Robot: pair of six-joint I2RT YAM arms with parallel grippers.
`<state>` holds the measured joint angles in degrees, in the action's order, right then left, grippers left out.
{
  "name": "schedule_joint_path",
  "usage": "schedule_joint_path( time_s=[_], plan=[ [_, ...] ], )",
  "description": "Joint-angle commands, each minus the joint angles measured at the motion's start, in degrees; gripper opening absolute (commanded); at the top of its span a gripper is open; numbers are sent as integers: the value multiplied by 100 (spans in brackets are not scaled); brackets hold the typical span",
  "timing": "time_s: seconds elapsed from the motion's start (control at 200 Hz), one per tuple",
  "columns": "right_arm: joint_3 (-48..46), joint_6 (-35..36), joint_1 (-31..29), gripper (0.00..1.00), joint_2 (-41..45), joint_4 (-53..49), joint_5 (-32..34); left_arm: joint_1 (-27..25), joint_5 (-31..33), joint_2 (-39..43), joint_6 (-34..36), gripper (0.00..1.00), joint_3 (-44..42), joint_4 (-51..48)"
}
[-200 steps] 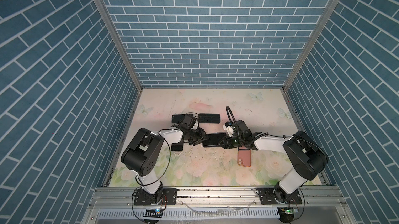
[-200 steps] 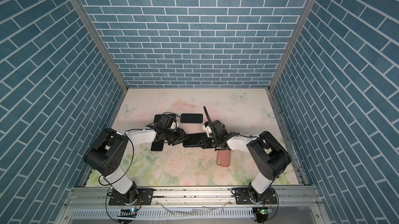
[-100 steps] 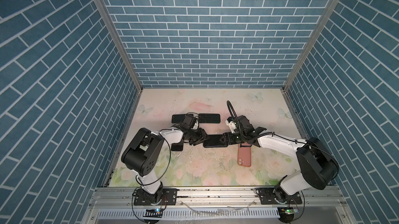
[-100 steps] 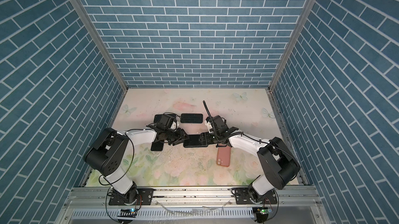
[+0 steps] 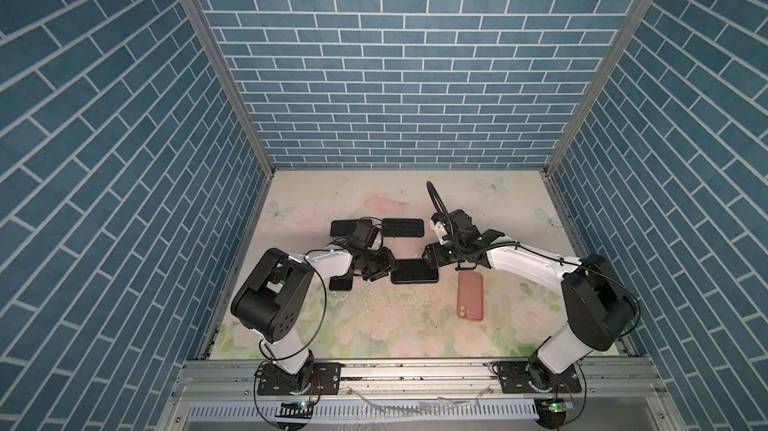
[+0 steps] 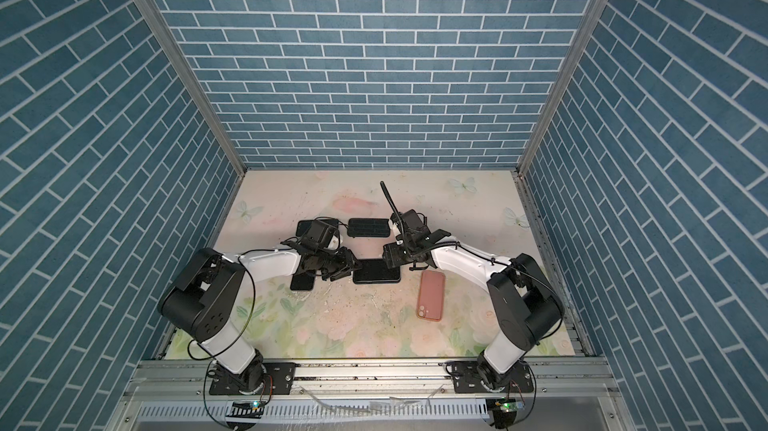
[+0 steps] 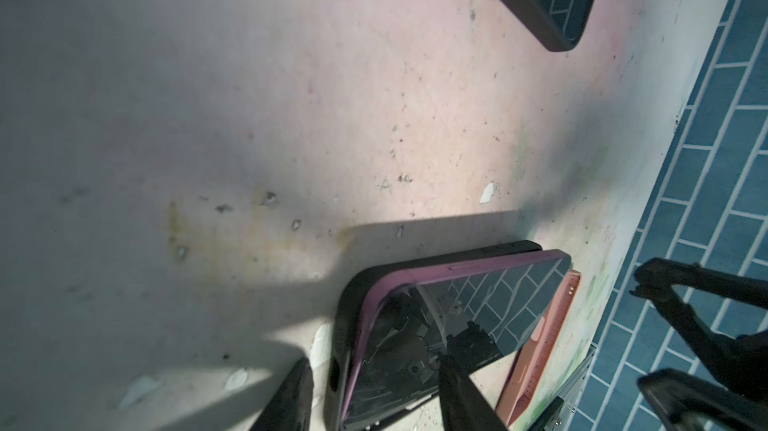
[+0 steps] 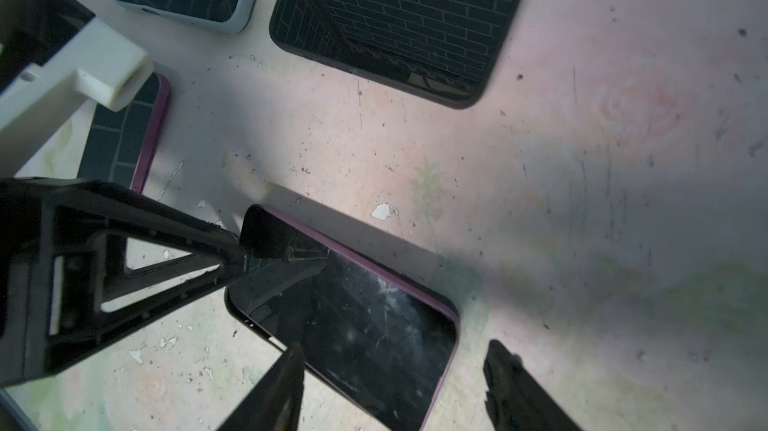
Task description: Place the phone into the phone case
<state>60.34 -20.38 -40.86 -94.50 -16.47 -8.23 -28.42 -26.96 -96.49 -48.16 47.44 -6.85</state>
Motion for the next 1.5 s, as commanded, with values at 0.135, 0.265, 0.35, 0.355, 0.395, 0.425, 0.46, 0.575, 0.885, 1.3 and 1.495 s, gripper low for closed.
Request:
schedule_joint_path(
  time_s=[0.135,0.265,0.35,0.355,0.395,0.425,0.46,0.575,0.885,1.3,1.495],
  plan=[
    [860,526,-209,65,-766,-271,63,-16,574,-265,39,39,-102,-1062],
    [1235,552,-355,60,-1126,-277,-84,-5,612,-78,-121,37,-306,-790],
    [1485,586,-481,56,-1383,-343,-103,8,753,110,-52,37,-261,-939],
    [1501,587,-491,56,-1403,-350,-97,10,766,124,-44,37,-261,-953],
    [1604,620,-555,53,-1519,-395,-78,29,832,232,-18,37,-256,-1040],
    [1688,651,-607,51,-1624,-445,-53,43,865,350,-18,37,-283,-1049],
    [1782,682,-654,49,-1744,-505,-17,56,898,509,-34,37,-331,-1059],
    [2004,773,-821,44,-2041,-702,164,89,1160,1108,-9,38,-408,-1262],
    [1854,815,-1239,34,-2467,-906,768,130,1334,1677,35,39,-455,-1453],
    [1648,574,-1322,32,-2390,-887,1188,131,1234,1765,8,39,-543,-1363],
    [2033,667,-1224,47,-1320,-1020,1102,134,833,1680,97,57,-533,-1060]
  ],
)
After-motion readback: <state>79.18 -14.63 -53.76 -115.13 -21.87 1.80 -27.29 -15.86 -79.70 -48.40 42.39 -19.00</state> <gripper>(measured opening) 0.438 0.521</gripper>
